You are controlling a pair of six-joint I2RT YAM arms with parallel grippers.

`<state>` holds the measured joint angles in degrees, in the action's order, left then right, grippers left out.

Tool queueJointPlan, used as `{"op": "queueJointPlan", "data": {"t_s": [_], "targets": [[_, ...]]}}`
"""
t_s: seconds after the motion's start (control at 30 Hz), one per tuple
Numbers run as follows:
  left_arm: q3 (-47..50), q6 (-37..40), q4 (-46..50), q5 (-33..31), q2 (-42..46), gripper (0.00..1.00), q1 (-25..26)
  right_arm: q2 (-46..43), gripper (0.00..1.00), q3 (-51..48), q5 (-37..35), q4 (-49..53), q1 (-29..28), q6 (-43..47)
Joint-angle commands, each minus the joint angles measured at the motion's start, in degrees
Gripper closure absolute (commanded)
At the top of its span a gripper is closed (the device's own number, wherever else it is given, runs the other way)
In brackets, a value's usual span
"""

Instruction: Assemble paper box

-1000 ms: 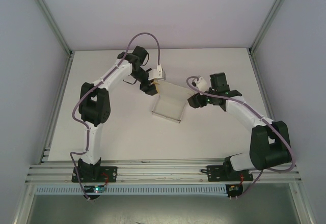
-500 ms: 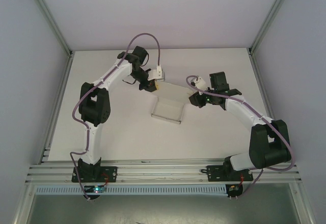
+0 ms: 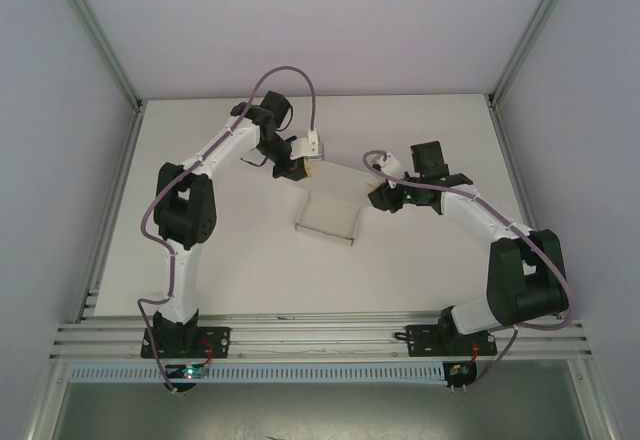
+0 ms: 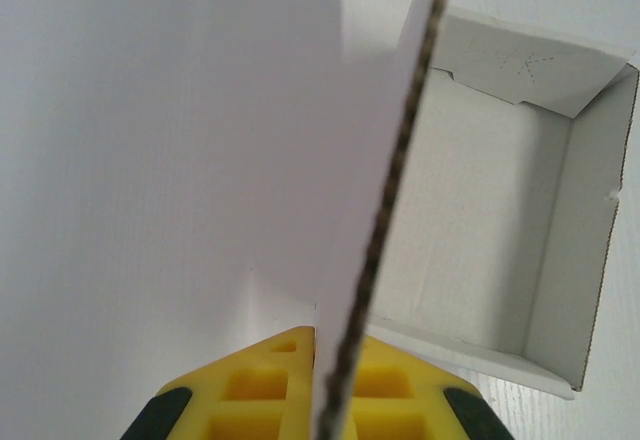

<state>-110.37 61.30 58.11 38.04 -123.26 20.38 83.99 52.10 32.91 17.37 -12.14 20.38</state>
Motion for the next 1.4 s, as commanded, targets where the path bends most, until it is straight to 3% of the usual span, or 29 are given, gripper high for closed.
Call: {"op": "queueJointPlan", "data": {"t_s": [0.0, 0.23, 0.7, 0.9, 1.37], "targets": [[1.1, -1.9, -0.4, -1.0, 2.7, 1.0, 1.5, 1.8, 0.8, 2.1, 2.7, -0.4, -0.6, 0.1], [4.6, -12.2, -6.5, -7.9, 5.5, 1.0, 3.3, 0.3, 0.98, 2.3, -11.4, -2.5, -3.0, -10.8], [15.1, -48.9, -22.4, -33.2, 12.3, 1.0, 10.2, -8.5, 0.98, -4.6, -37.7, -12.7, -12.4, -32.5], [16.5, -69.3, -27.1, -44.5, 14.4, 1.0, 11.8, -10.9, 0.95, -9.5, -40.7, -22.8, -13.3, -41.8], [18.6, -95.2, -28.6, -59.6, 14.4, 1.0, 18.0, -6.2, 0.95, -8.8, -49.4, -31.7, -17.2, -59.0]]}}
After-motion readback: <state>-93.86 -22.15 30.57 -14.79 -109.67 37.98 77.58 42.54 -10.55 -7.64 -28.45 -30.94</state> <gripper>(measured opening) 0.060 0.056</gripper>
